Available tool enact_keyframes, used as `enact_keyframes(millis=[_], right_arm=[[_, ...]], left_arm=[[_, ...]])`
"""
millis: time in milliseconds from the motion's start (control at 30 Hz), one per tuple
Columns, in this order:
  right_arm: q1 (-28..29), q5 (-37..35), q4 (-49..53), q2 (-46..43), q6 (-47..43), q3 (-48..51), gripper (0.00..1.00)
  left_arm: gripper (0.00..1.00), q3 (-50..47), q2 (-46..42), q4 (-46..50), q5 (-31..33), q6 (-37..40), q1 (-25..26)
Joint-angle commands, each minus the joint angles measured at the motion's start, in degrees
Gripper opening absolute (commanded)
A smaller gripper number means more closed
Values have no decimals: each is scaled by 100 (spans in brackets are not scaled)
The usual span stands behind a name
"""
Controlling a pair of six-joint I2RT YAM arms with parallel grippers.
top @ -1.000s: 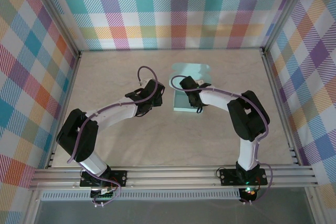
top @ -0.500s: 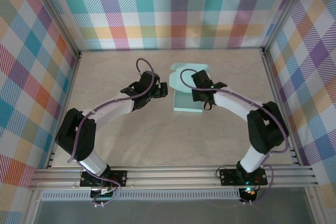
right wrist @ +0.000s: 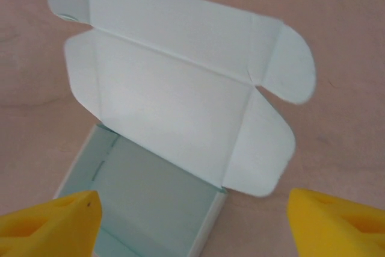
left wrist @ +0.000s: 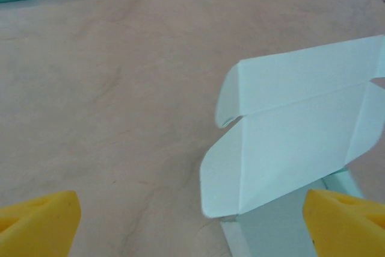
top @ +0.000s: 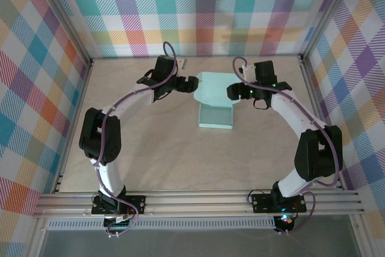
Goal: Fold the paper box
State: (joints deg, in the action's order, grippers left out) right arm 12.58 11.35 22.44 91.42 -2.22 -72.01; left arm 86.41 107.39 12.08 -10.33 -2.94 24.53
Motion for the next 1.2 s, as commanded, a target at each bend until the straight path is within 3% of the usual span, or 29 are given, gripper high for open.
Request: enact_keyframes(millis=[0, 100, 267, 533, 700, 900, 1067, 1167], right_arm=[[-279, 721, 372, 343, -524, -297, 79], [-560, 1088, 773, 684, -953, -710, 78], [-981, 1745, 1655, 1427, -1851, -1629, 75], [-1022, 2489, 3107, 2662, -3198, -3217, 73], [-1021, 3088, 4114, 3497, -3744, -4348, 68], [-1012, 3560, 4897, 4062, -4118, -5173, 46], [-1012, 3436, 4859, 4104, -4090, -5236, 21], [-1004, 3343, 4883, 4058, -4182, -5193, 11]], left_arm=[[92, 375, 310, 339, -1062, 383, -184], [90, 796, 639, 845, -1472, 692, -212], [90, 1504, 1128, 1260, -1598, 1071, -263], [78, 2576, 1773, 2133, -2407, 1769, -335], [77, 3148, 2131, 2692, -2437, 2077, -388], [75, 3149, 2118, 2721, -2481, 2078, -414], [75, 3040, 2058, 2687, -2484, 2085, -414], [75, 2996, 2011, 2671, -2502, 2063, -419]])
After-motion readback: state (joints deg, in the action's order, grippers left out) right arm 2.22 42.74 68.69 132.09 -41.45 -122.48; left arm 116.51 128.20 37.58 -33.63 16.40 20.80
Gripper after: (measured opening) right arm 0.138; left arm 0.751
